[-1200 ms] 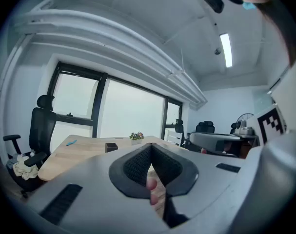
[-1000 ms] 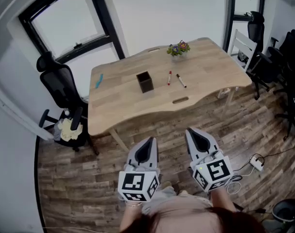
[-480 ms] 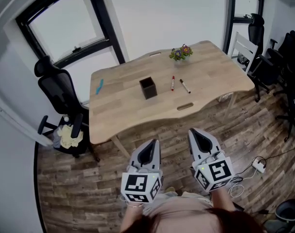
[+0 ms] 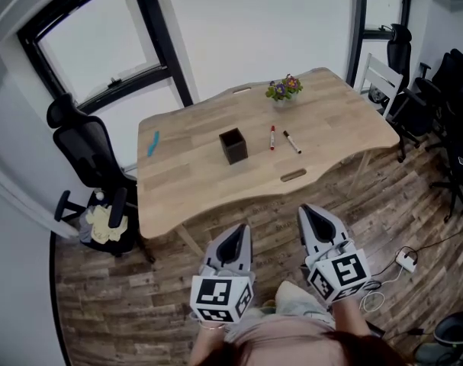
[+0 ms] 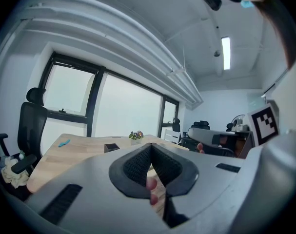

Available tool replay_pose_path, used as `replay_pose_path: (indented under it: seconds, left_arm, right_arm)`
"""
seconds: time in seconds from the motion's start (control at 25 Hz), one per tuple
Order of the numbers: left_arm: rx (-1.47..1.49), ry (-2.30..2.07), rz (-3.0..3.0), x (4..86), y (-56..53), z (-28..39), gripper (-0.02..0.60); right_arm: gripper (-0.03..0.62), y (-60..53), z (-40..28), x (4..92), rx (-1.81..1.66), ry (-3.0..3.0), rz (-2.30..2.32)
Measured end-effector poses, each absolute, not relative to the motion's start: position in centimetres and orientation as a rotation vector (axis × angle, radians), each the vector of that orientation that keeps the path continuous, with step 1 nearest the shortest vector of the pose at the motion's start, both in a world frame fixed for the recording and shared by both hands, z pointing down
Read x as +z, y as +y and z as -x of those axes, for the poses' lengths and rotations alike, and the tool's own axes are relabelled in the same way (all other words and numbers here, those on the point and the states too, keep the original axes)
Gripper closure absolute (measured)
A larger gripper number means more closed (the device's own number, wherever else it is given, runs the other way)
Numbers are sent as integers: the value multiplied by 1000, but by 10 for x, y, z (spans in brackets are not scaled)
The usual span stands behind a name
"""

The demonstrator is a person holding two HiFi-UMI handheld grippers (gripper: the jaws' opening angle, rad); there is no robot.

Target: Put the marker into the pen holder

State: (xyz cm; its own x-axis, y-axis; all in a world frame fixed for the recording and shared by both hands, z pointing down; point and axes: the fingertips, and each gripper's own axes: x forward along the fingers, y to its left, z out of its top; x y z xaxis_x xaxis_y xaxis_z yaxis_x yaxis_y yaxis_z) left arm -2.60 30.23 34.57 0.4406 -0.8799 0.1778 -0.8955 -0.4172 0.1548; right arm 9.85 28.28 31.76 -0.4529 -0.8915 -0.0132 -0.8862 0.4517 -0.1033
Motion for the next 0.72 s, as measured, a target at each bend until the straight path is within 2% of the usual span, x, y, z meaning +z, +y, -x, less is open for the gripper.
replay_pose_path:
  seconds: [0.72]
  left_arm:
    - [121, -1534, -2461, 357, 204, 15, 581]
  right_arm:
    - [600, 182, -113, 334, -143, 2608, 1628]
